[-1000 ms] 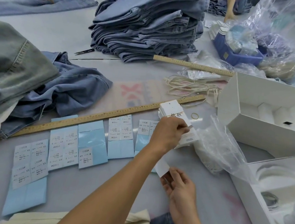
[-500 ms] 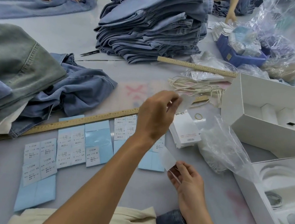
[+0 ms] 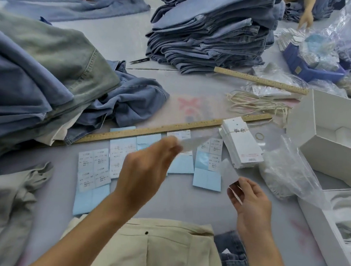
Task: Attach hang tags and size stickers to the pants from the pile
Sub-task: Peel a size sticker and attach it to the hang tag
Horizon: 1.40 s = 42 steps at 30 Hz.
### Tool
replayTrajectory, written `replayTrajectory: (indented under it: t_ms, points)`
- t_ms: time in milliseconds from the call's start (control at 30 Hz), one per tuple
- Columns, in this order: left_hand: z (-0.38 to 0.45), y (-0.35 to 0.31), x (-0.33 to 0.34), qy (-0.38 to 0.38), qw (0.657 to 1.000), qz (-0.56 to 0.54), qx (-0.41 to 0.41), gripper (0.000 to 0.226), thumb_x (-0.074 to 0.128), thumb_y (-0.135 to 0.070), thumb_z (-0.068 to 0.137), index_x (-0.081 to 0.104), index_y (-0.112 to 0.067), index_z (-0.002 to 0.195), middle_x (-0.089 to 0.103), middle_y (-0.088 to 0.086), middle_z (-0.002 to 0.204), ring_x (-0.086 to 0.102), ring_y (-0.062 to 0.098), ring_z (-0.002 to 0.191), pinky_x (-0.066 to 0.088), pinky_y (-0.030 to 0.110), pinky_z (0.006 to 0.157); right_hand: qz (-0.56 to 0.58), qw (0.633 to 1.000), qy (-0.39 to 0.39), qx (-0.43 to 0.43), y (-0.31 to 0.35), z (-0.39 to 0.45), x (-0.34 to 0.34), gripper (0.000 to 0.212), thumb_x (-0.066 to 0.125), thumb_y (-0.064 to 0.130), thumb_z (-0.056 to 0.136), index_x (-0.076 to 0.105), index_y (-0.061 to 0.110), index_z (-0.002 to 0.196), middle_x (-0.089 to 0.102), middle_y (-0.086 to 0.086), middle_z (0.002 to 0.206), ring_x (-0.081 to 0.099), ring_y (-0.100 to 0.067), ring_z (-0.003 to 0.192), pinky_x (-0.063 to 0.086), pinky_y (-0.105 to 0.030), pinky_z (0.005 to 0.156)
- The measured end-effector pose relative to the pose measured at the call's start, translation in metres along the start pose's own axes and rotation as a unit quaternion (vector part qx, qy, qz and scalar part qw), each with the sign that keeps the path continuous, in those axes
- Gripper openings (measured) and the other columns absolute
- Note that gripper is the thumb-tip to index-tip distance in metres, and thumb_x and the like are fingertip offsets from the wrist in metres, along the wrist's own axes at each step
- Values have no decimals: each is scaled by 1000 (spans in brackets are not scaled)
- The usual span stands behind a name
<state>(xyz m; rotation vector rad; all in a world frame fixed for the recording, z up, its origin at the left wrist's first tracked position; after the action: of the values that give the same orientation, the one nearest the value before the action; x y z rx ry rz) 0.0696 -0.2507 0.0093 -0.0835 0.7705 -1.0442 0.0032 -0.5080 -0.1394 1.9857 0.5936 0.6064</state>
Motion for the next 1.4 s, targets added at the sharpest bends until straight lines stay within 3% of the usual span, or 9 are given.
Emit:
replayTrajectory:
  t_ms: [100, 200, 367, 533, 667, 800, 967, 1100, 1400]
  points:
    - [-61, -38, -4, 116, 978, 76, 159, 13, 56, -11, 103, 58, -13, 116, 74, 11, 112, 72, 22, 78, 58, 35, 49, -33, 995, -24, -86, 24, -15, -6, 13, 61, 9, 99, 68, 14, 90, 73, 4, 79, 67, -13, 83, 55, -28, 81]
    - [-116, -65, -6, 196, 952, 107, 211, 14, 58, -12, 100, 69, -16, 107, 74, 10, 114, 70, 21, 79, 55, 30, 50, -51, 990, -13, -133, 42, -36, -1, 11, 63, 10, 99, 69, 16, 91, 75, 10, 77, 70, -6, 80, 57, -22, 77]
    - [-172, -100, -21, 212, 957, 98, 174, 18, 64, -15, 87, 77, -27, 82, 77, -4, 94, 69, 14, 69, 53, 23, 54, -108, 974, 14, -199, 52, -82, -3, 6, 66, 14, 98, 70, 13, 95, 73, 3, 81, 70, -9, 82, 58, -19, 77]
    - [-188, -109, -27, 170, 970, 120, 130, 18, 48, -27, 96, 60, -31, 107, 78, -4, 88, 63, 12, 57, 51, 21, 53, -210, 951, 36, -223, 37, -120, -11, 10, 67, 15, 96, 69, 20, 88, 71, 4, 80, 68, -18, 79, 56, -21, 70]
    - [-168, -68, -22, 150, 981, 62, -107, 37, 43, -50, 102, 64, -26, 121, 66, -2, 101, 57, 19, 87, 42, 33, 75, -255, 938, 43, -233, 16, -138, -20, 17, 67, 14, 96, 67, 27, 85, 70, 6, 79, 67, -17, 75, 56, -28, 69]
    - [-175, -4, 16, 269, 844, 22, -464, 34, 48, -70, 89, 64, -40, 94, 58, -18, 96, 55, 14, 104, 39, 36, 92, -323, 882, 22, -343, 12, -169, -26, 27, 67, 4, 94, 63, 29, 85, 66, 12, 78, 64, -9, 74, 48, -11, 67]
    - [-185, 5, 27, 250, 792, -52, -555, 17, 76, -44, 83, 64, -38, 73, 62, -15, 82, 59, 4, 87, 41, 36, 90, -421, 723, 34, -547, 7, -209, -20, 10, 65, -1, 86, 66, 1, 77, 57, -3, 73, 53, -20, 65, 53, -28, 68]
    - [-190, 3, 24, 154, 786, -177, -572, 14, 80, -24, 85, 70, -28, 76, 71, -14, 70, 62, 2, 64, 46, 24, 68, -422, 701, 71, -570, -1, -222, -11, 16, 64, 1, 91, 68, 1, 76, 59, -2, 74, 53, -20, 68, 48, -25, 69]
    - [-199, 1, 22, 130, 772, -245, -573, 11, 78, -25, 90, 68, -24, 86, 71, -3, 62, 51, 5, 49, 40, 31, 59, -485, 631, 150, -586, -27, -229, 11, 19, 69, -4, 83, 63, 5, 68, 56, -5, 70, 49, -25, 63, 48, -38, 54]
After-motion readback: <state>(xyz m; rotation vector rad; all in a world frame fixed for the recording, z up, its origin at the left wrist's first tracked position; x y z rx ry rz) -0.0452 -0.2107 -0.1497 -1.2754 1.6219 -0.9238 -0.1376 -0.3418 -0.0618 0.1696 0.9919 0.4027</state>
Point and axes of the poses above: each hand's wrist, its own z-axis towards the middle knuckle, its own x-axis out of the palm, y = z × x, the point moved 8 cm from there along z, towards the middle knuckle
